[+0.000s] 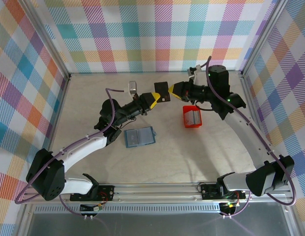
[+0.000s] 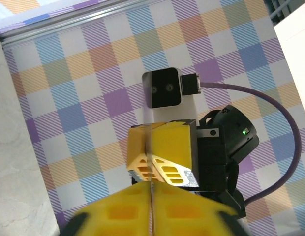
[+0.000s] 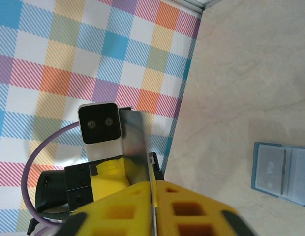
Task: Put the credit cards into the card holder
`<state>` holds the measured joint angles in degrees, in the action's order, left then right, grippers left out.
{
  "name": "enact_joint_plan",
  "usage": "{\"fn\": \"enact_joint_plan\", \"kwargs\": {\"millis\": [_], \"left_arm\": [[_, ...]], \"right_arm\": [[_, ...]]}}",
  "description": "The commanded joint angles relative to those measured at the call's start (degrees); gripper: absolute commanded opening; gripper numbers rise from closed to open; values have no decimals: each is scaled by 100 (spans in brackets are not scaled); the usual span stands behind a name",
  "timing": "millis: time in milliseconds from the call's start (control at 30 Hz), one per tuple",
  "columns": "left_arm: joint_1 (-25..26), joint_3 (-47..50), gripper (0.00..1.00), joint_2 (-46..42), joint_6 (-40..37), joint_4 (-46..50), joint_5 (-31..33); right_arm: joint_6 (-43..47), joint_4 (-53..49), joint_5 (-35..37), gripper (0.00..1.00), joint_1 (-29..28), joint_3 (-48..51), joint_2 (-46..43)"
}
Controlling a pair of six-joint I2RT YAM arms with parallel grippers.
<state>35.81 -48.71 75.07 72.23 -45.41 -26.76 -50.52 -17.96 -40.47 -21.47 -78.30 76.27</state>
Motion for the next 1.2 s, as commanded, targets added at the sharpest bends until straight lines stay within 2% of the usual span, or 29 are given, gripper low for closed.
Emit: {"fn": "enact_joint_plan", "kwargs": {"millis": [0,67,167,300,600,867,1067,1133,1167], "left_arm": [[31,-80,0,-105,-5,-339,-83],[31,-79,0,-293,-200,17,-7],[31,-158,0,-480,-434,461,13],[29,-187,0,-510,-455,482,-13],[31,-116,0,-581,-394,393,-4],[31,-17,0,-561,-315,368,-22],[31,-24,0,-563,-375,592,-70],[23,-6,6,-562,-370,634,-92],[7,1,13,-577,-389,692,-92]], "right_arm": [[8,232,-178,34,-32,98,-174],[131,211,-215,48,-23,155,-272],[259,202,-524,49,-23,216,-347],[221,461,-958,42,-23,410,-448],[-88,1038,-1380,29,-32,663,-421],[-110,1119,-1486,9,-25,701,-284],[-238,1428,-1667,7,-29,822,-140],[-186,1497,-1741,1,-31,836,-100],[-139,1477,-1736,0,-32,854,-87]]}}
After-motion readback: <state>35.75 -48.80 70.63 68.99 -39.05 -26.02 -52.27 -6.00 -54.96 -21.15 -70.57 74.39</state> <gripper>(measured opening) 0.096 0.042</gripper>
